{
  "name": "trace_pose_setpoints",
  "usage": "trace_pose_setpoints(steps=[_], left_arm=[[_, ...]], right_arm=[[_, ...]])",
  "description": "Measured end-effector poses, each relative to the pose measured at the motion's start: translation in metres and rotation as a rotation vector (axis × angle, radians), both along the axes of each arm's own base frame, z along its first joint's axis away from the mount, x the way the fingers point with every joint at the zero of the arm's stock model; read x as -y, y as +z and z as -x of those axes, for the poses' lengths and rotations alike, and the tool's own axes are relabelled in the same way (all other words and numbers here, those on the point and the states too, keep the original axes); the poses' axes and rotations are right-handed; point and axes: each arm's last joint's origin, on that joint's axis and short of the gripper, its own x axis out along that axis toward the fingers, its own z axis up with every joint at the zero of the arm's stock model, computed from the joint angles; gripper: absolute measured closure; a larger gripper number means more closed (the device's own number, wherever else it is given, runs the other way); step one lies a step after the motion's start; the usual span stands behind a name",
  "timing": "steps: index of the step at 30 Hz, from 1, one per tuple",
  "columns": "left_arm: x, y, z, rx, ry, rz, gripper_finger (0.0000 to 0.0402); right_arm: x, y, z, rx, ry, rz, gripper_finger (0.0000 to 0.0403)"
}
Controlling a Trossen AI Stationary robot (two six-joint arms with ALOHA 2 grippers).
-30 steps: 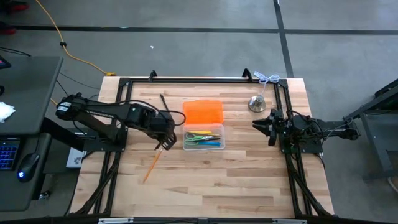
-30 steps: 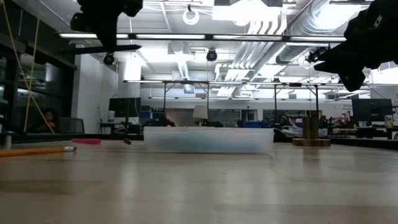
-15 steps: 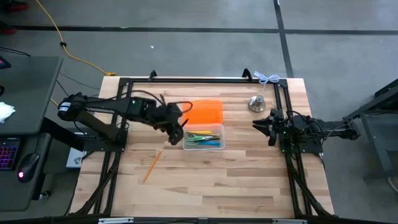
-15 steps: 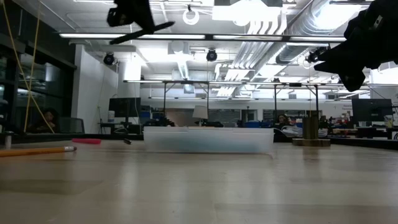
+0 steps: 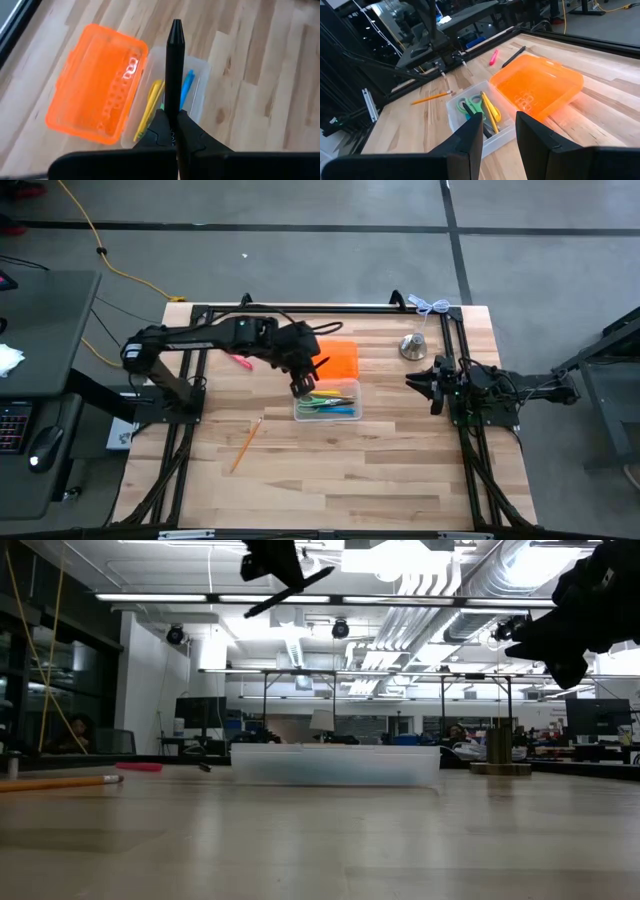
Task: Pick & place school supplies into a supply box
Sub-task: Put the bottom black pen into the orange supply box
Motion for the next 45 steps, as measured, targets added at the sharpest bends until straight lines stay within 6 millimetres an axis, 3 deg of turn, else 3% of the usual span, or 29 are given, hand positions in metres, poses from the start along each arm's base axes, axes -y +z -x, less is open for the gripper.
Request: trace_pose_setpoints(steps=[11, 24, 31, 37, 45], left_arm=[[-0.003, -0.007, -0.033, -0.039, -0.113, -0.049, 0.0381], [-0.006, -0.008, -0.034, -0.054, -0.122, -0.104, 0.0380], [-0.007, -0.029, -0.047, -0.129, -0.166, -0.120, 0.0380], [-0.008, -0.063, -0.060, -0.281, -0.200, -0.104, 0.0380], [-0.008, -0.091, -0.077, -0.332, -0.240, -0.107, 0.0380]], right_arm=[[0.000, -0.002, -0.001, -0.020, -0.005, 0.003, 0.0308], [0.000, -0.002, -0.001, -0.023, -0.004, 0.003, 0.0308], [0.000, -0.002, -0.001, -0.023, -0.004, 0.003, 0.0308], [0.000, -0.002, -0.001, -0.030, -0.005, 0.004, 0.0308], [0.000, -0.004, -0.002, -0.049, -0.016, 0.008, 0.0308]])
